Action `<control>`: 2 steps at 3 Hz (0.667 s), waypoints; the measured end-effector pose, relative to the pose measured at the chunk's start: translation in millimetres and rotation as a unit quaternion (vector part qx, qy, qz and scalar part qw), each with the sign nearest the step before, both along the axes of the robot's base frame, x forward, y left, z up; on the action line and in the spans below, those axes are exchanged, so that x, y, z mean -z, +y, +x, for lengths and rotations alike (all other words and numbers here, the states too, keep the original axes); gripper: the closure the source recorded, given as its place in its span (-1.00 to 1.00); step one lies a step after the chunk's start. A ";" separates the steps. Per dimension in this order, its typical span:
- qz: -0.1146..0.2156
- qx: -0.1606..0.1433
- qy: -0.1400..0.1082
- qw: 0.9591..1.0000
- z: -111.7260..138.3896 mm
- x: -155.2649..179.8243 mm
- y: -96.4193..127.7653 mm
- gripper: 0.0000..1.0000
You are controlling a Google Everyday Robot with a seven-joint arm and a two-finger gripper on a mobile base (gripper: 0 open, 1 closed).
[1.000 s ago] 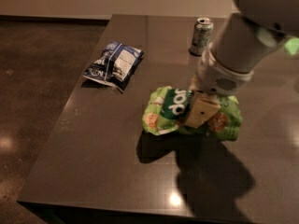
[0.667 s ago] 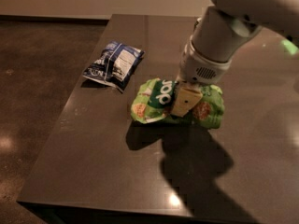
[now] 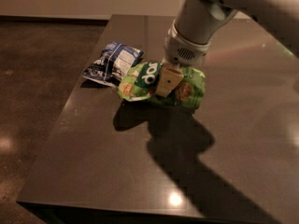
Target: Move green rice chip bag near blue chip bag
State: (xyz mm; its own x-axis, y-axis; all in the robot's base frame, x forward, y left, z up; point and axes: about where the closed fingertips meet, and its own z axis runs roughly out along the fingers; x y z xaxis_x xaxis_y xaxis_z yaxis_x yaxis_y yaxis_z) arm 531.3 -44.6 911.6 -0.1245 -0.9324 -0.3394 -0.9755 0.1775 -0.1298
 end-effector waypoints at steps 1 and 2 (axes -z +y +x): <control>0.009 -0.003 -0.006 1.000 14.9 -2.6 13.7 1.00; 0.014 -0.003 -0.011 1.000 21.2 -6.9 23.3 0.71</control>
Offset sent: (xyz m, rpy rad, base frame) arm 0.0283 0.0320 0.0144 0.0427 -0.0379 -0.0003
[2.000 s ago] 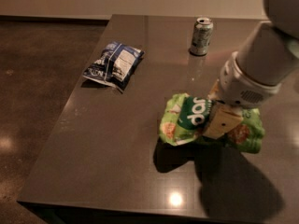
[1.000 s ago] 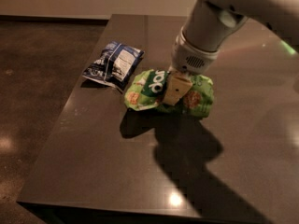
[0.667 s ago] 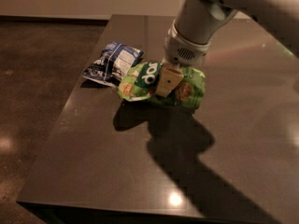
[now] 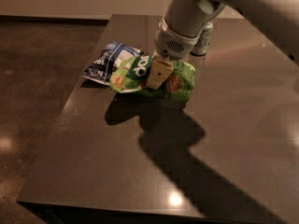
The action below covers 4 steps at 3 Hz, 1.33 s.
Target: Move green rice chip bag near blue chip bag
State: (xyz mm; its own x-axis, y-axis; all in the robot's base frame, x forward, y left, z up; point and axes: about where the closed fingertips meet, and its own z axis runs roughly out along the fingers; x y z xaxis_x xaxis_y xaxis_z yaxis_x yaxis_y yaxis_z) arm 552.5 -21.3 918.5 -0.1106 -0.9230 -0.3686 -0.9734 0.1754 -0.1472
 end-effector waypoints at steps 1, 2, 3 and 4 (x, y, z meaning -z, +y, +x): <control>0.001 -0.001 -0.001 1.000 0.5 -0.4 2.2 0.25; 0.000 -0.002 -0.001 1.000 0.2 0.1 3.4 -0.22; 0.000 -0.003 -0.001 1.000 -0.1 0.5 4.5 -0.68; 0.000 -0.004 -0.001 1.000 -0.3 0.9 5.7 -1.00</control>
Offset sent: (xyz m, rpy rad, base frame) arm 0.0004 0.0022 0.0003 0.0011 -0.0017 0.0017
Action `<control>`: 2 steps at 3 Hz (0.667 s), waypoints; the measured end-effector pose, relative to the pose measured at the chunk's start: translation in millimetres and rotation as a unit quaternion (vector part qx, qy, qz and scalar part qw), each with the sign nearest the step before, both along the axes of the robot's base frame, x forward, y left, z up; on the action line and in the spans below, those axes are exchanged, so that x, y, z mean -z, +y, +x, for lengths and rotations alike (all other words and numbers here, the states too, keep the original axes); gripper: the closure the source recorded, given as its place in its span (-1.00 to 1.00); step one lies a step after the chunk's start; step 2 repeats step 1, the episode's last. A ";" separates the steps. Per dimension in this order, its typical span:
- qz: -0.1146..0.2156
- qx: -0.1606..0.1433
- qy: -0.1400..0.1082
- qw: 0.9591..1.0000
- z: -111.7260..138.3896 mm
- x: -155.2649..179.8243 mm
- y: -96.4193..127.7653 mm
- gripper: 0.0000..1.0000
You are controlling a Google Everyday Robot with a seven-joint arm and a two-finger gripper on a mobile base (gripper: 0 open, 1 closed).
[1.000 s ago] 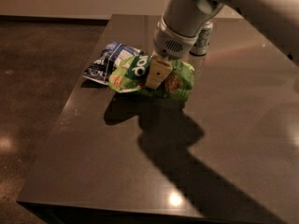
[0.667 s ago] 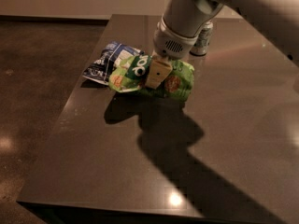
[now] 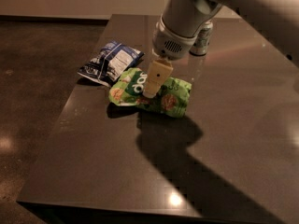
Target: Move green rice chip bag near blue chip bag
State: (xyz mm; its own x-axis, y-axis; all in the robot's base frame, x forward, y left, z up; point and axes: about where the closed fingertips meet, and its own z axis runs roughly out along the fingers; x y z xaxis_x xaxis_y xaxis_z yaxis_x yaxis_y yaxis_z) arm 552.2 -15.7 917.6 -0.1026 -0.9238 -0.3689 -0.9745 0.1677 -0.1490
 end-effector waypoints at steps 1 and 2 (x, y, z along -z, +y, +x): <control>0.000 0.000 0.000 1.000 0.0 0.0 0.1 -1.00; 0.000 0.000 0.000 1.000 0.0 0.0 0.1 -1.00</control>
Offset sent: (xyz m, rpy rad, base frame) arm 0.0000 0.0000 0.0000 0.0000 0.0000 0.0000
